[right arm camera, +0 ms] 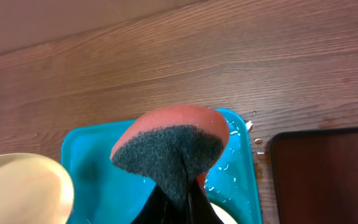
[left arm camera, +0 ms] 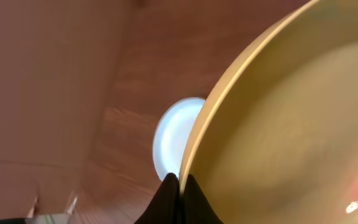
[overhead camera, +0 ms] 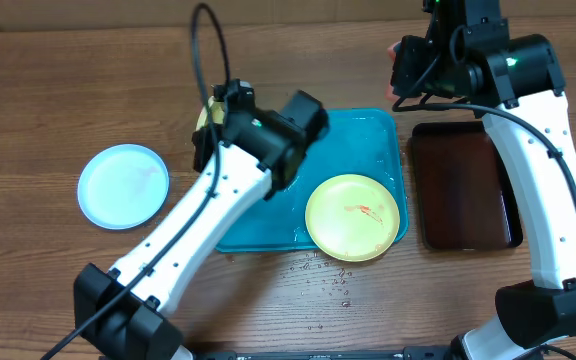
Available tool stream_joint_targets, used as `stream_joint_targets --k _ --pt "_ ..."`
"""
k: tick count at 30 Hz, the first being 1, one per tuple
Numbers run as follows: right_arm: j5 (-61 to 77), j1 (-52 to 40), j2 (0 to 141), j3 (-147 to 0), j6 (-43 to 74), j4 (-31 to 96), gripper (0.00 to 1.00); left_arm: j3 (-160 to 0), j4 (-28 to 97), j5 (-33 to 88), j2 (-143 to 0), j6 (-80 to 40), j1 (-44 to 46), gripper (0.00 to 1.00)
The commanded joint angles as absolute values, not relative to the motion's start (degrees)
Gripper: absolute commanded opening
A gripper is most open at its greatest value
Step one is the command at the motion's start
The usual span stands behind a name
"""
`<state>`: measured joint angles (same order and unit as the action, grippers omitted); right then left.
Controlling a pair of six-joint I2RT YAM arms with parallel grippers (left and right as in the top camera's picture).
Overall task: Clean dirty plates on tray and stack at the side
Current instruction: 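Carry the yellow plate left and stack it on the white plate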
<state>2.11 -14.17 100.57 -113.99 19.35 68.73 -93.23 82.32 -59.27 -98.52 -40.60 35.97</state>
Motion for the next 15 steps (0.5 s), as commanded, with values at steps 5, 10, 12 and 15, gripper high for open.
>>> stream_joint_targets --k 5,10,12,15 --pt "1.48 -13.74 99.88 -114.45 19.53 68.95 0.04 -92.95 82.96 -72.66 -97.10 -48.95 39.18 0.04" --pt "1.48 -13.74 99.88 -114.45 19.53 68.93 0.04 -92.95 82.87 -72.82 -97.10 -49.47 39.13 0.04" --pt "1.52 -13.74 99.88 -114.45 19.55 68.93 0.04 -92.95 82.87 -72.64 -97.10 -50.39 39.09 0.04" --pt "1.50 -13.74 99.88 -114.45 19.53 68.97 0.04 -92.95 82.89 -70.67 -97.10 -52.95 38.04 0.04"
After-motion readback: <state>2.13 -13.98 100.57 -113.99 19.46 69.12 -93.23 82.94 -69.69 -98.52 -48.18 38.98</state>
